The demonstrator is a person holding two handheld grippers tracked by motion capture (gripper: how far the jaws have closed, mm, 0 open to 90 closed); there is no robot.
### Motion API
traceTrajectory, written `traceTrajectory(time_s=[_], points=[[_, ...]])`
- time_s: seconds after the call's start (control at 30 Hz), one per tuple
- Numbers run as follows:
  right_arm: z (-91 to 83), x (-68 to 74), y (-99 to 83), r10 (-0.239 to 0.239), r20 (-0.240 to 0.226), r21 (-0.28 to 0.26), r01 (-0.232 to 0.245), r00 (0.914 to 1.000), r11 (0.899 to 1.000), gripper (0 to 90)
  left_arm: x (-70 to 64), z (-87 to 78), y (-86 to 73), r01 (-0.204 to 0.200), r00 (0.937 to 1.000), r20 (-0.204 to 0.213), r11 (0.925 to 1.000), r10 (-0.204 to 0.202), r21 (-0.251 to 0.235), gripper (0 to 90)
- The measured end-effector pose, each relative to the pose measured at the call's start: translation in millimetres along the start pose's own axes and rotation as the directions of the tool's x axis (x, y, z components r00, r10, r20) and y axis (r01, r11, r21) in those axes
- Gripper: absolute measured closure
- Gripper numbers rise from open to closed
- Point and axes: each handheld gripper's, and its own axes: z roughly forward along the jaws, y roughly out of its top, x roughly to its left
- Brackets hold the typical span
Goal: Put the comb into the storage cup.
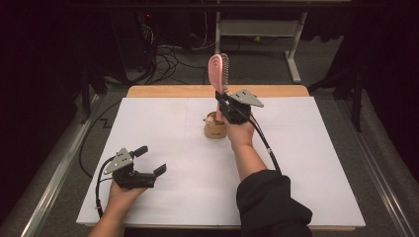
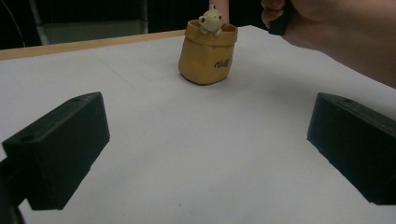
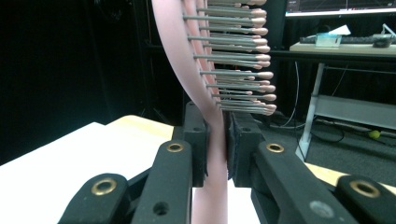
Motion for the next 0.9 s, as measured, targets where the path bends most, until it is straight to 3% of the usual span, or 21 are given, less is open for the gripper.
traceTrajectory(time_s=[0.5,0.9], points=[[1.3,0.2,-21.9,0.022,0.010,0.009,-0.022,0.9997,1.000,81.4,0.7,-1.1,-1.5,0.010,0.9999,0.005,1.0000,-0.010,0.000,0.0],[-4.2,-2.9,-28.8,0.050,0.021,0.006,-0.050,0.9986,0.999,81.4,-0.3,0.7,-2.8,0.011,0.9999,0.012,0.9999,-0.012,0.008,0.0]])
